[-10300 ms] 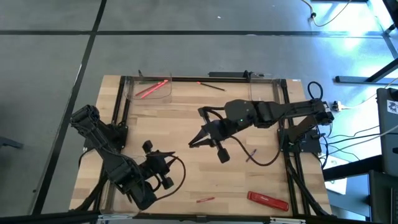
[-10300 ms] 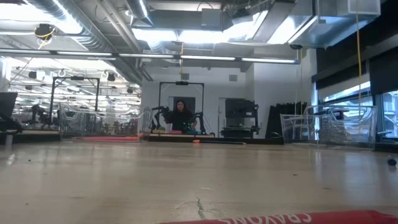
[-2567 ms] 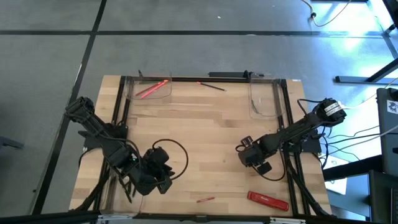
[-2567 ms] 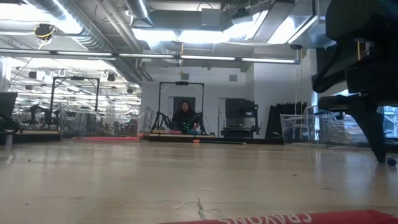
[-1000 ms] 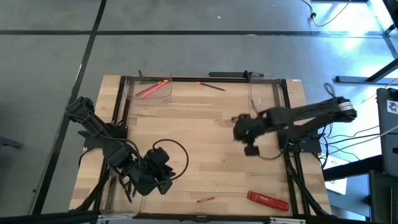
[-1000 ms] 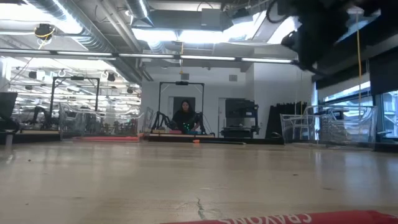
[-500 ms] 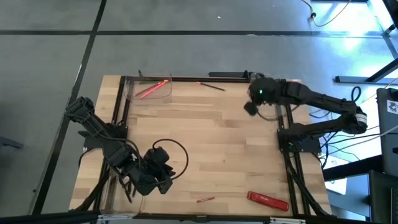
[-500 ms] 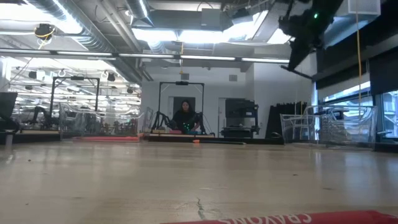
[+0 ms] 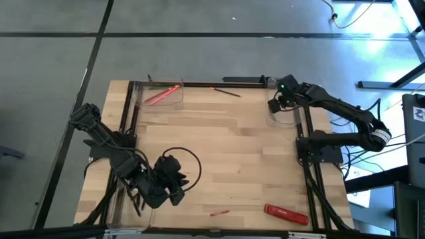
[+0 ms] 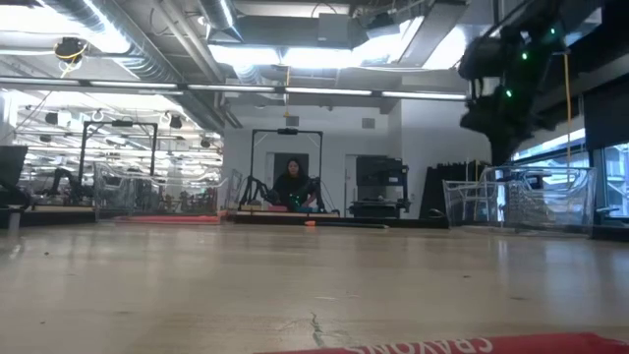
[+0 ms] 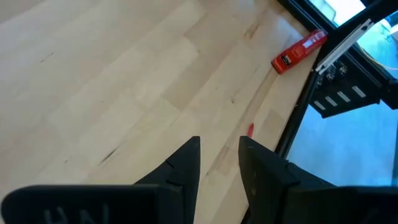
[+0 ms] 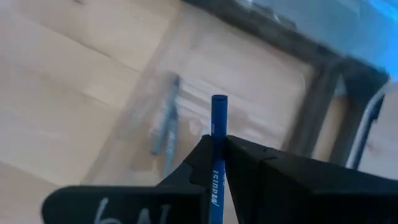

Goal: Sort crayons/erasers/pens/pencils in bins
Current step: Put the blue crayon into the top right transparent bin, then put the red crayon into the top right transparent bin

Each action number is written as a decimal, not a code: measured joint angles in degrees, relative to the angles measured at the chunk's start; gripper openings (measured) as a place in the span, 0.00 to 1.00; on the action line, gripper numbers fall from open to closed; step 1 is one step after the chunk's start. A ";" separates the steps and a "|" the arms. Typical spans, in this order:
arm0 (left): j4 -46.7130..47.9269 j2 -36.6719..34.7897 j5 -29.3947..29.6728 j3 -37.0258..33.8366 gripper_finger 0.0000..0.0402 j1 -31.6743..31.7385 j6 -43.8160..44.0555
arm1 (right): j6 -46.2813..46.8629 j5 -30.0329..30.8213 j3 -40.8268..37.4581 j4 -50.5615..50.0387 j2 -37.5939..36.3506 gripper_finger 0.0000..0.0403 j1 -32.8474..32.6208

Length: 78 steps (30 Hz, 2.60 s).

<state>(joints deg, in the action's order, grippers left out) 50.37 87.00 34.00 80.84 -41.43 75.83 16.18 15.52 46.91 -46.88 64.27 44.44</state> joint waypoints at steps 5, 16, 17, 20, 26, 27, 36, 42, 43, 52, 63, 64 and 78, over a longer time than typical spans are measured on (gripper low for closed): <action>-0.02 0.00 0.64 0.00 0.25 0.00 -1.95 | -0.03 -4.13 -5.03 1.59 0.05 0.08 3.90; -0.28 0.00 1.95 0.00 0.25 0.07 -2.91 | 0.16 -10.66 -9.70 5.09 0.13 0.08 4.42; -0.33 0.00 1.95 0.00 0.25 0.07 -2.89 | 0.70 -10.71 -9.70 5.50 0.13 0.08 4.42; -0.33 0.00 1.95 0.00 0.25 0.07 -2.86 | 1.60 -10.68 -9.70 5.52 0.13 0.09 4.42; -0.33 0.00 1.95 0.00 0.25 0.07 -2.73 | 1.60 -10.64 -9.70 5.43 0.13 0.20 4.42; -0.33 0.00 1.95 0.00 0.25 0.07 -2.69 | 1.60 -10.65 -9.70 5.43 0.13 0.22 4.42; -0.58 0.00 2.01 0.00 0.25 0.07 -2.47 | 1.41 -15.49 -7.84 5.33 0.03 0.34 4.42; -5.10 0.00 4.92 0.00 0.25 0.07 -2.70 | -4.83 -27.06 -2.36 5.42 -4.94 0.35 1.73; -5.73 0.00 4.92 0.00 0.25 0.07 -2.94 | -5.24 -27.16 -1.43 5.38 -6.43 0.35 0.75; -14.85 0.00 2.01 0.00 0.24 2.98 -12.31 | -9.16 -32.19 5.43 5.98 -19.39 0.29 -14.79; -18.84 0.00 -3.78 0.00 0.24 8.99 -20.94 | -15.15 -32.14 9.24 7.64 -22.76 0.25 -40.42; -18.82 0.00 -3.82 0.00 0.24 9.05 -20.96 | -15.11 -31.70 9.16 8.17 -22.00 0.25 -42.71; -16.99 0.00 -3.49 0.00 0.24 6.76 -20.92 | -22.41 -19.89 11.39 14.46 2.07 0.25 -67.52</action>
<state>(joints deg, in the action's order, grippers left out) 33.38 87.00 30.51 80.84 -34.67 54.92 -6.24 -4.37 58.30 -32.42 66.34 -23.09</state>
